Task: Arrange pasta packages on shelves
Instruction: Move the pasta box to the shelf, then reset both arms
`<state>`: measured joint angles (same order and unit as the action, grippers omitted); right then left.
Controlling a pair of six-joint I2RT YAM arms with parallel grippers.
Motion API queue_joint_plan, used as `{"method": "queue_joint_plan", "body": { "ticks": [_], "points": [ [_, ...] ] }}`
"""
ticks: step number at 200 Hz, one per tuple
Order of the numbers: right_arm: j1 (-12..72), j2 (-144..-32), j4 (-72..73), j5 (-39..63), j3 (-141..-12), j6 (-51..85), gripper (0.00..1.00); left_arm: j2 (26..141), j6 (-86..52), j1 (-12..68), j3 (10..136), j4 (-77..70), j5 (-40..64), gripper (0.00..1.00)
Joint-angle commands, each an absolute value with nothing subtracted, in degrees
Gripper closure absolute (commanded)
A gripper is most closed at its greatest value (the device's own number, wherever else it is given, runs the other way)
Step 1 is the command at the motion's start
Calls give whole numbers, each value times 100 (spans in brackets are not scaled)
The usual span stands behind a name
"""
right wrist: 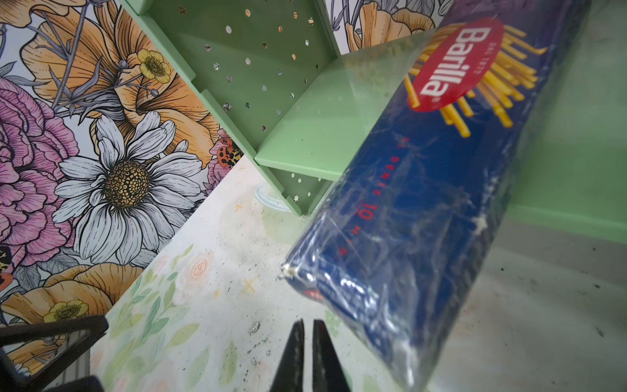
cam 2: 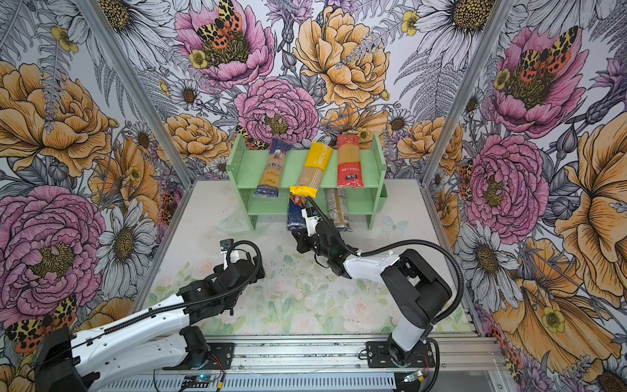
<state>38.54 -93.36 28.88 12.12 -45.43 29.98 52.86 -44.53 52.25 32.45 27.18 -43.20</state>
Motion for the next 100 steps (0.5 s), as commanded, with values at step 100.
{"method": "queue_joint_plan", "body": {
  "ticks": [100],
  "points": [
    [3262,-5787,2051,858,-1986,3427,79,5387,-4193,5135,3449,2747,-4231,1]
  ]
}}
